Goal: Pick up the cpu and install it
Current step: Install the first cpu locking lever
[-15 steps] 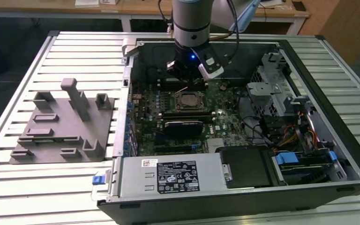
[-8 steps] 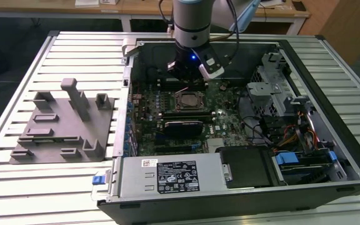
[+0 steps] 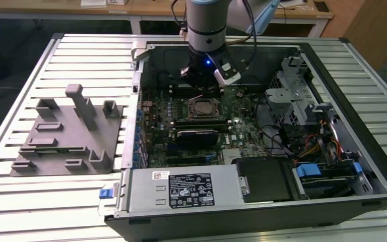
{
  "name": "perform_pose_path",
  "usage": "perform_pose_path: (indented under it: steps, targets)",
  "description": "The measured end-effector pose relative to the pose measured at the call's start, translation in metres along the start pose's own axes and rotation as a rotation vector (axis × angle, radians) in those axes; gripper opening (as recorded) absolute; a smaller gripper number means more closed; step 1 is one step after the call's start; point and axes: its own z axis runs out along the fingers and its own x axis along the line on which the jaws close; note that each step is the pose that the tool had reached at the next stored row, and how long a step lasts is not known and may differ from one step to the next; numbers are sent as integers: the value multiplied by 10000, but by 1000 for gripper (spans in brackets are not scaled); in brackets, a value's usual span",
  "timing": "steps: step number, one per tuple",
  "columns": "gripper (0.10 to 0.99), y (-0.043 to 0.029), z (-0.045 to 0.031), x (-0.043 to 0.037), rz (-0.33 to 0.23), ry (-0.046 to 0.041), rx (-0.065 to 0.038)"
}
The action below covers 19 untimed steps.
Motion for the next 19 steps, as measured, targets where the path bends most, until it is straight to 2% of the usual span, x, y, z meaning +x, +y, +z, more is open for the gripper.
perform_pose_path:
  steps: [5,9,19]
  targets:
    - [106,11,21,-8,40,-16,184]
    - [106,25,41,-28,168,-36,255]
    - [106,44,56,-43,262,-54,270]
